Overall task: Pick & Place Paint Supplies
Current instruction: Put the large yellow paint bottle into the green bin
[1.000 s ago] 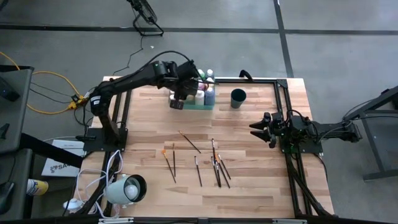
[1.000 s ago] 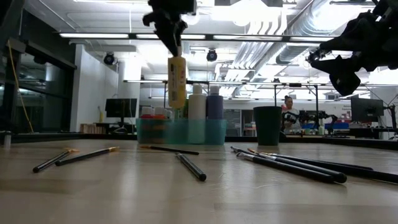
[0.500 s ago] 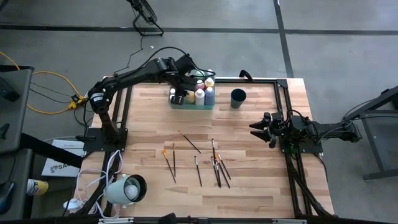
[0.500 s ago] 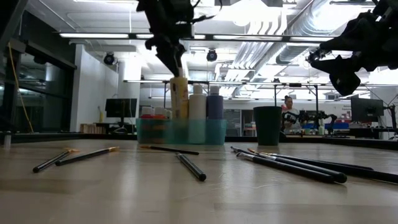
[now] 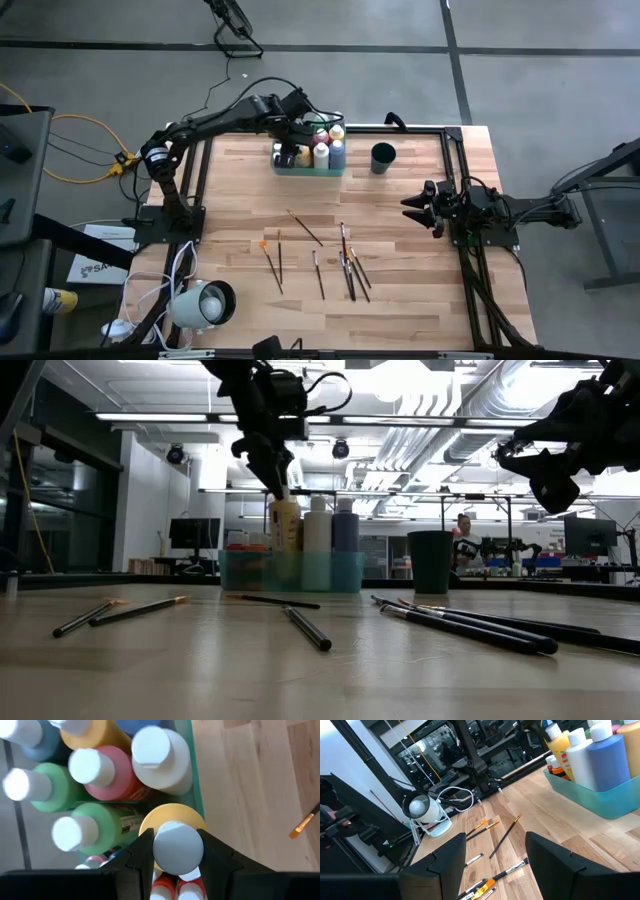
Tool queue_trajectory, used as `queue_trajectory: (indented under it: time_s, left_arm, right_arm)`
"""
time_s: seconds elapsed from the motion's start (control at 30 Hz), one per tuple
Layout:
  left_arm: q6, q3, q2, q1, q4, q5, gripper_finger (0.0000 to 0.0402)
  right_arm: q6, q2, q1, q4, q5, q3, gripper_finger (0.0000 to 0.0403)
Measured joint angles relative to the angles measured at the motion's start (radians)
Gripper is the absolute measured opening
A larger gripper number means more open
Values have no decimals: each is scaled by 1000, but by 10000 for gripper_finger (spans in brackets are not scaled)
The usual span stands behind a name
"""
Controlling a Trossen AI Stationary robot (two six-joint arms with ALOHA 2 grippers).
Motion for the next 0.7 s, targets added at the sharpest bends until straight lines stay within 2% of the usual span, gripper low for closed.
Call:
queue_trajectory:
  time_s: [0.3,0.5,0.7]
  left_arm:
    - [6,-35,-1,0,45,0,114]
    - [33,-35,-2,-1,57,0,168]
    - [52,-35,-2,0,68,-2,174]
  right_arm:
    - [0,0,0,0,0,0,199]
    - [0,0,0,0,0,0,199]
    - [0,0,0,0,0,0,199]
